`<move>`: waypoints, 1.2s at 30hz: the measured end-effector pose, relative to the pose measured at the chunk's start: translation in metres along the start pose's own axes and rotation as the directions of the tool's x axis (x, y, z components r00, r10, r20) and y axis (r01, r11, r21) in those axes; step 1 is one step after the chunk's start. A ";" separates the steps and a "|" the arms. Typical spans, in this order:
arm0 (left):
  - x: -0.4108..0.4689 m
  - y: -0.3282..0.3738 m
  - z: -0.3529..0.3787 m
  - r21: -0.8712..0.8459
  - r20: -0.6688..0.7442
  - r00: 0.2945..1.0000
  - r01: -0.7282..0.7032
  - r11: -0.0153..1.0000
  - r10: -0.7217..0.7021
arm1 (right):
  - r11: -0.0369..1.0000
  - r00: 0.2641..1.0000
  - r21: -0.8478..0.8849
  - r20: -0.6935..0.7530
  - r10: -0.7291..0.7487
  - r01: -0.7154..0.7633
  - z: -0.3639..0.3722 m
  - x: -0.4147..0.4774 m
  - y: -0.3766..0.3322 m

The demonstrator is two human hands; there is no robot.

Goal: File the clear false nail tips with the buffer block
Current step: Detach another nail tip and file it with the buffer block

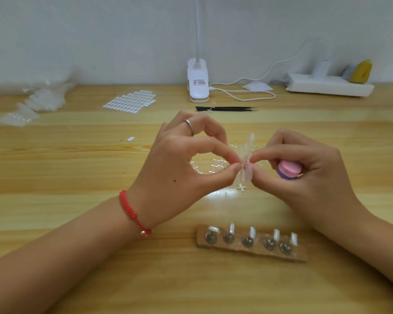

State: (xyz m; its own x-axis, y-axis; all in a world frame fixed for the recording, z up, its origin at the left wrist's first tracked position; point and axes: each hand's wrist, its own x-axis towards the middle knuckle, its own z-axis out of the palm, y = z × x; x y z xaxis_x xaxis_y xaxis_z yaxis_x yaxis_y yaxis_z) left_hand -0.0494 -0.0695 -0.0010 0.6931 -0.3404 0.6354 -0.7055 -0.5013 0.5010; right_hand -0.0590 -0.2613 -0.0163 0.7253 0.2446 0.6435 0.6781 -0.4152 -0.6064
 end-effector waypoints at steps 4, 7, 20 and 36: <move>0.000 -0.002 -0.001 0.007 0.039 0.999 -0.016 1.000 0.016 | 0.995 0.998 -0.077 0.009 -0.067 0.067 -0.003 0.001 0.001; -0.001 -0.003 -0.001 0.022 0.054 0.998 -0.035 0.999 0.034 | 0.994 0.998 -0.082 0.006 -0.070 0.070 -0.002 0.000 0.001; -0.002 -0.001 0.001 0.091 0.017 0.998 -0.059 0.994 0.057 | 0.974 0.985 -0.146 0.013 -0.174 0.174 -0.005 0.001 0.001; -0.002 -0.001 0.002 0.132 0.043 0.994 -0.108 0.985 0.103 | 0.999 0.997 0.004 0.067 -0.045 0.045 -0.004 0.002 -0.003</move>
State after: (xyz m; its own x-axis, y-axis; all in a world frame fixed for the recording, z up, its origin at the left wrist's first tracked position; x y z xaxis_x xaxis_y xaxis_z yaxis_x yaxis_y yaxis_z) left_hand -0.0500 -0.0698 -0.0038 0.6222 -0.4240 0.6581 -0.7504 -0.5624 0.3472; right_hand -0.0607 -0.2634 -0.0111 0.7003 0.3210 0.6376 0.7105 -0.4002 -0.5788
